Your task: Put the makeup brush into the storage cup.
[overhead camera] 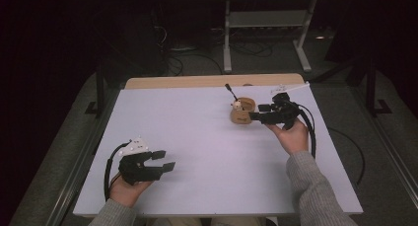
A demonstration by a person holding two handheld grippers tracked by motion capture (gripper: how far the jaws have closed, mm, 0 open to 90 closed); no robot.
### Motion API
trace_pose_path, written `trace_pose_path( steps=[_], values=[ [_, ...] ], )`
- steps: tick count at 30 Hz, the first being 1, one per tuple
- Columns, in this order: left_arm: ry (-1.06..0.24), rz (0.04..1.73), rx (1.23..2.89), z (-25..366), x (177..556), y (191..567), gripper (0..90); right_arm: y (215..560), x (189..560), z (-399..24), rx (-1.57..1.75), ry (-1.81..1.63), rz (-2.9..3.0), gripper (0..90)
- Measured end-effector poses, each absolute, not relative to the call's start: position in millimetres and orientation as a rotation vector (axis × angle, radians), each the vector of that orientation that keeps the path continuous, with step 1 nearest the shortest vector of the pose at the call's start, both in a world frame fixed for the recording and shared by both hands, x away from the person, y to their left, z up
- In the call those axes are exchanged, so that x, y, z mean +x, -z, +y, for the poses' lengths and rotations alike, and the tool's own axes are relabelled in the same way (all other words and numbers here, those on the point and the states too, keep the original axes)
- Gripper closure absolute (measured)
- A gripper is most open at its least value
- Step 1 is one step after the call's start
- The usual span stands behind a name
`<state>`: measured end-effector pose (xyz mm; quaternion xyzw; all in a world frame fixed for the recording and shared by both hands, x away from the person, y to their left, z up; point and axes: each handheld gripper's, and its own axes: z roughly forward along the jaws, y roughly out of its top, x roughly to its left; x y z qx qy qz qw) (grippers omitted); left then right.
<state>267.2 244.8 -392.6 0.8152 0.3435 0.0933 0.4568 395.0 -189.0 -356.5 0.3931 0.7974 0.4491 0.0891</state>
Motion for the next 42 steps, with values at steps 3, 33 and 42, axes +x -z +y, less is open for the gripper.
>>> trace_pose_path(
  steps=[3, 33, 42],
  values=[
    [-0.23, 0.848, 2.007, 245.7, 267.4, 392.2, 40.3, 354.4, 390.1, -187.4, 1.14, -1.342, 2.373, 40.6],
    [-0.24, 0.858, 2.012, 247.6, 267.2, 390.9, 39.9, 367.6, 351.7, -192.3, 1.107, -1.326, 2.407, 32.4],
    [-0.254, 0.859, 2.005, 253.1, 267.5, 389.7, 37.2, 372.9, 334.5, -191.9, 1.065, -1.364, 2.401, 32.0]
  ],
)
